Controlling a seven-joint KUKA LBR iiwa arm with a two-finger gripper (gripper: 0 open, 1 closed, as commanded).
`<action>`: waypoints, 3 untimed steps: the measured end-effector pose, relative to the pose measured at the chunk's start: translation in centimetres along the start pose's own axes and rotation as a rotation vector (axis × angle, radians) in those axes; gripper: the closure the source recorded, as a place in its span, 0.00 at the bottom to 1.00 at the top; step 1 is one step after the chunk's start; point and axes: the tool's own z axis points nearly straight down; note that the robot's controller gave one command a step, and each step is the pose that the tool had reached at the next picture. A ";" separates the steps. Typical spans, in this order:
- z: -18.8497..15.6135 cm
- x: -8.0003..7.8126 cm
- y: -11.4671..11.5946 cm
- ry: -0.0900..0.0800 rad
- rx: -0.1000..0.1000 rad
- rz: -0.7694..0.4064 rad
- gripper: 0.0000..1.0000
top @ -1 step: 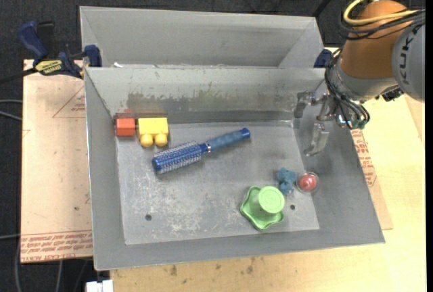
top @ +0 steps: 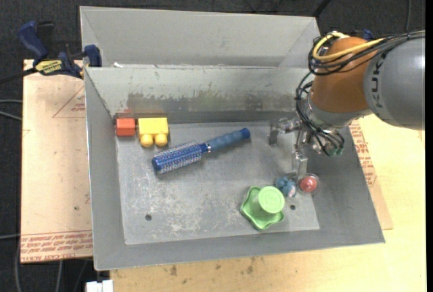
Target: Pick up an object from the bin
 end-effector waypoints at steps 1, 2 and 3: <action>-0.1 6.5 -2.4 -0.002 0.000 -0.263 0.00; 0.0 10.3 2.8 0.002 -0.002 -0.850 0.00; 0.0 11.6 4.5 0.001 -0.002 -0.899 0.00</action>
Offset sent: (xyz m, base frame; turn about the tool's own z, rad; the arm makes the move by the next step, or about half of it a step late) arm -0.0598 -0.0374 0.0009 -0.2684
